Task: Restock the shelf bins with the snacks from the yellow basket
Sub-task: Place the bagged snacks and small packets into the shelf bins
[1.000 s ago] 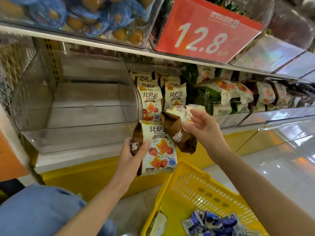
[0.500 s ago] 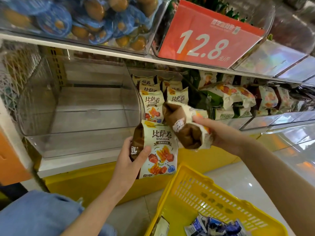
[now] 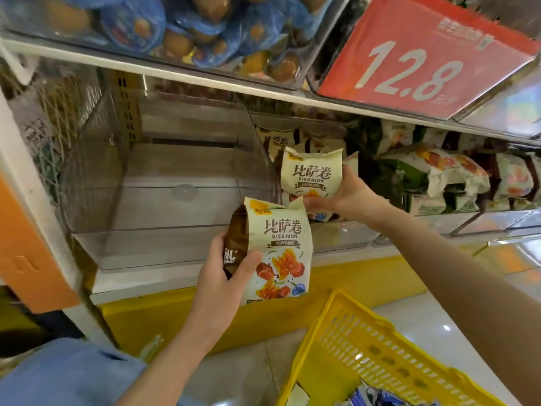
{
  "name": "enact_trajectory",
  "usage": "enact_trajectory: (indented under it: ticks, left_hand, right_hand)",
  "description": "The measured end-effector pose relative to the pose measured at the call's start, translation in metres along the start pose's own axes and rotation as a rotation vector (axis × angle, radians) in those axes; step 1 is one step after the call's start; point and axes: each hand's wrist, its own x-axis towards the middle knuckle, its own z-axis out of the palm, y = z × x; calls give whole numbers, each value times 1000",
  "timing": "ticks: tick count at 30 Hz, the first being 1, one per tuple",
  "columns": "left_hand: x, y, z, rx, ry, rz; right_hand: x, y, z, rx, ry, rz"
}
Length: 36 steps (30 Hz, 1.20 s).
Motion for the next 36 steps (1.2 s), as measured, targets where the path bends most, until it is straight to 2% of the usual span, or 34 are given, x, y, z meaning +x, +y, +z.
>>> enact_trajectory:
  ticks: [3, 6, 9, 14, 19, 23, 26, 28, 31, 36]
  left_hand:
    - [1, 0, -3, -9, -6, 6]
    - [3, 2, 0, -11, -26, 19]
    - [6, 3, 4, -7, -35, 37]
    - [8, 2, 7, 1, -58, 43]
    - [7, -2, 6, 24, -78, 46]
    - [6, -4, 8, 58, -96, 58]
    - [8, -4, 13, 79, -113, 72]
    - [9, -4, 19, 84, -130, 71]
    - [10, -5, 28, 96, -153, 68]
    - [13, -6, 39, 82, -184, 59]
  right_hand:
    - [5, 5, -5, 35, -29, 15]
    - [10, 5, -7, -222, -8, -83]
    - [19, 3, 0, -472, -110, -173]
    - [33, 7, 3, -355, -52, -182]
    - [27, 13, -10, -540, -54, -214]
    - [4, 24, -48, -367, 57, -256]
    - [-8, 55, -69, -510, -28, -174]
    - [-8, 72, -76, -597, -21, -141]
    - [-1, 76, -80, -541, -12, -133]
    - [18, 71, -87, -487, -177, -67]
